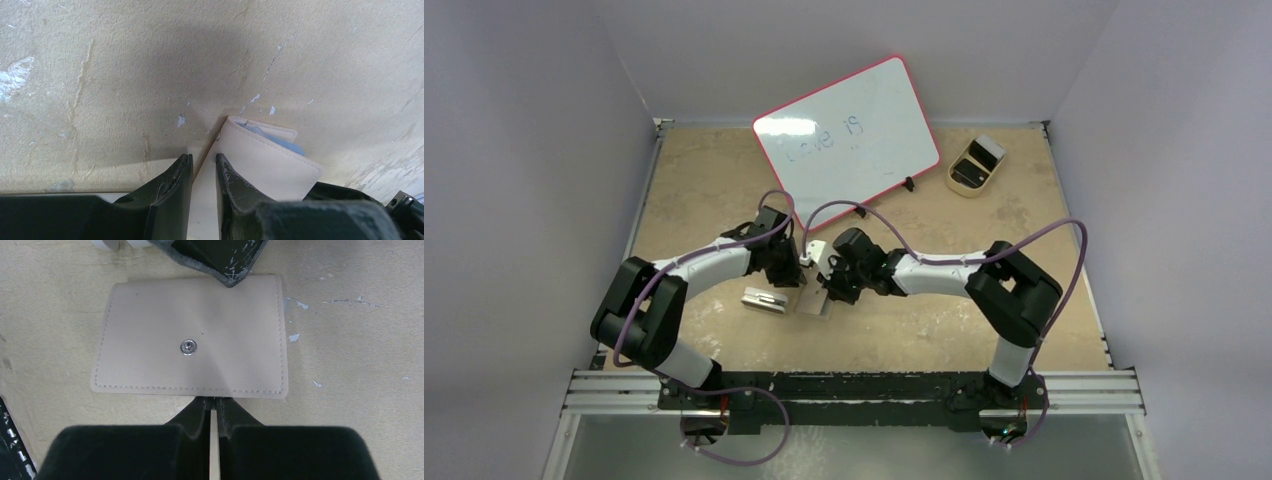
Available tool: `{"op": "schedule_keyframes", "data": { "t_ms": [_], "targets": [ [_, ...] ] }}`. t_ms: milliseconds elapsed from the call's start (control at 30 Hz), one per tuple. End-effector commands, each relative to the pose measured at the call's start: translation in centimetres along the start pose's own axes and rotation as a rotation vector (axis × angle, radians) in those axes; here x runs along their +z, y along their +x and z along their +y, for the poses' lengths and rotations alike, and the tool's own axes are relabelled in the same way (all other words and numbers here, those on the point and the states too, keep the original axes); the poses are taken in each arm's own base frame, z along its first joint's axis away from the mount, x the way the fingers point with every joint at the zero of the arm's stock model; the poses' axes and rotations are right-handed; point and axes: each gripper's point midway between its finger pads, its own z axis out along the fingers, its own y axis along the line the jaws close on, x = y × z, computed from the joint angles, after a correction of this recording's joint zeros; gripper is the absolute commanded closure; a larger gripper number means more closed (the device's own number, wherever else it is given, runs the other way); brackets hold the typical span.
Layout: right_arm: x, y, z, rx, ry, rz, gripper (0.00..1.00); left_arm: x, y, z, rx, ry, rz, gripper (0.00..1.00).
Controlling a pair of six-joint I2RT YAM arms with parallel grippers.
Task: Put the credit cards into the card holder
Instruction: Close the card holder at the center of the board.
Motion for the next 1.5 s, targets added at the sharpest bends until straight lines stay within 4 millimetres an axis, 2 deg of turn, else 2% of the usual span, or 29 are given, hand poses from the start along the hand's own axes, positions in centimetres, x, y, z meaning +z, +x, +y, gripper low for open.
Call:
{"op": "schedule_keyframes", "data": {
  "t_ms": [0,233,333,533,700,867,933,1033,1067,1200,1367,1467],
  "targets": [
    [-1.3,-2.8,0.2,-0.002,0.029,-0.140,1.00,0.0,-1.0,-0.7,-0.004,0.018,-0.029,0.77],
    [-5.2,-7.7,0.4,0.017,0.081,-0.486,1.00,0.0,-1.2,-0.2,-0.003,-0.013,-0.038,0.77],
    [-5.5,-8.5,-0.1,0.062,0.108,-0.569,1.00,0.0,-1.2,-0.2,-0.004,-0.013,-0.036,0.77],
    [-4.9,-8.5,-0.6,0.112,0.128,-0.637,1.00,-0.4,-1.1,-0.9,-0.007,0.018,-0.034,0.77],
    [-4.4,-8.1,-0.8,0.120,0.138,-0.658,1.00,-1.2,-0.5,-2.8,-0.029,0.131,-0.018,0.79],
    [-5.4,-7.4,-0.9,0.113,0.161,-0.692,1.00,-2.2,-0.5,-3.3,-0.035,0.159,-0.044,0.82],
    [-5.3,-7.0,-1.1,0.119,0.175,-0.667,0.94,-2.3,-0.2,-3.5,-0.035,0.169,-0.045,0.83],
    [-5.3,-6.1,-1.3,0.147,0.190,-0.607,0.70,-1.9,0.5,-3.6,-0.035,0.170,-0.041,0.84],
    [-5.5,-5.8,-1.2,0.164,0.189,-0.586,0.65,-1.6,0.9,-3.6,-0.033,0.169,-0.036,0.84],
    [-6.6,-5.4,-0.1,0.251,0.146,-0.567,0.60,-0.9,1.7,-3.3,-0.018,0.139,-0.038,0.84],
    [-7.8,-5.0,1.2,0.456,0.087,-0.546,0.59,-0.5,2.2,-3.6,0.007,0.111,-0.058,0.80],
    [-8.2,-4.5,0.6,0.583,0.126,-0.526,0.61,-0.3,2.9,-4.2,0.013,0.122,-0.056,0.80]
  ]
}}
